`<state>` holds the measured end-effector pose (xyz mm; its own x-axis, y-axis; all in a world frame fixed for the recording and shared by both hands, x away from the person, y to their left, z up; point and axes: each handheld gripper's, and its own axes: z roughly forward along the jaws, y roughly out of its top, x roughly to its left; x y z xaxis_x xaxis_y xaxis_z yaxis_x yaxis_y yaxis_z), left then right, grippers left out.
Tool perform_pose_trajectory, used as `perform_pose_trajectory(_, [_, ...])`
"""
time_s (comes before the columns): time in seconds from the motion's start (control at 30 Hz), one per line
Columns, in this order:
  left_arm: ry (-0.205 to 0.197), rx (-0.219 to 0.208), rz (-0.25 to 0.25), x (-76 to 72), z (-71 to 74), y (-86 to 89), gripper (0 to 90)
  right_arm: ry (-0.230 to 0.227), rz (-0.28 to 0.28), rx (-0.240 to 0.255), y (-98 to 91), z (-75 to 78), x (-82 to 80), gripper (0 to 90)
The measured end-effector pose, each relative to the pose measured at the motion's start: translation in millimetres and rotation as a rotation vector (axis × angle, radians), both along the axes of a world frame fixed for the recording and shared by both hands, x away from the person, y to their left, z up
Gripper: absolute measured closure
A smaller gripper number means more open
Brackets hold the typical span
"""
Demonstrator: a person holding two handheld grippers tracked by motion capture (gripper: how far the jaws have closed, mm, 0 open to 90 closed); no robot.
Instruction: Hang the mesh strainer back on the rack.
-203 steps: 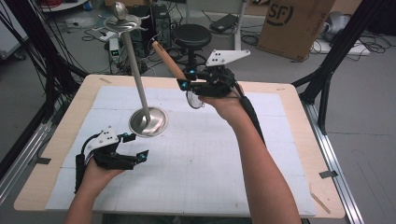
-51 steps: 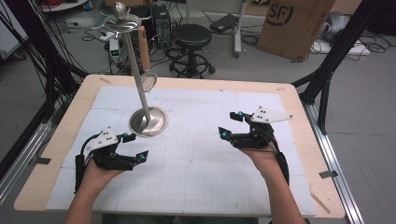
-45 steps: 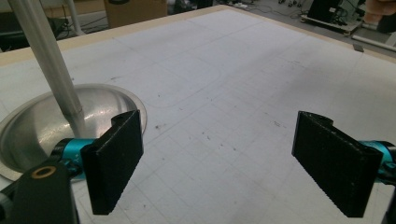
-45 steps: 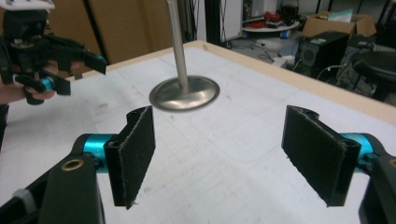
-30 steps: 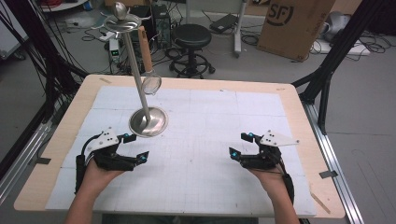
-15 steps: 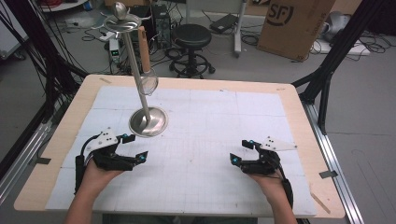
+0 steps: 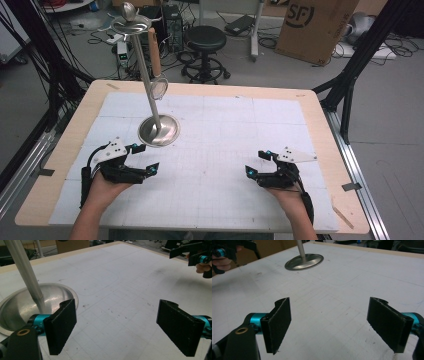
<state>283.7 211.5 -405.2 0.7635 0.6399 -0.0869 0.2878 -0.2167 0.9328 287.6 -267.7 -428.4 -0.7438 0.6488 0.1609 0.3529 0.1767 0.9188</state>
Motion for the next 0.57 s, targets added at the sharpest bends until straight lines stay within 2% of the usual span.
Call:
perform_pose_trajectory(0.23, [0.0, 0.01, 0.003, 0.3, -0.4, -1.3, 17.0, 0.027, 0.004, -0.02, 1.9, -3.4, 1.9, 18.1])
perform_pose_trajectory(0.57, [0.004, 0.016, 0.006, 0.6, -0.8, -1.6, 17.0, 0.031, 0.006, -0.022, 1.2, -4.5, 3.4, 18.0])
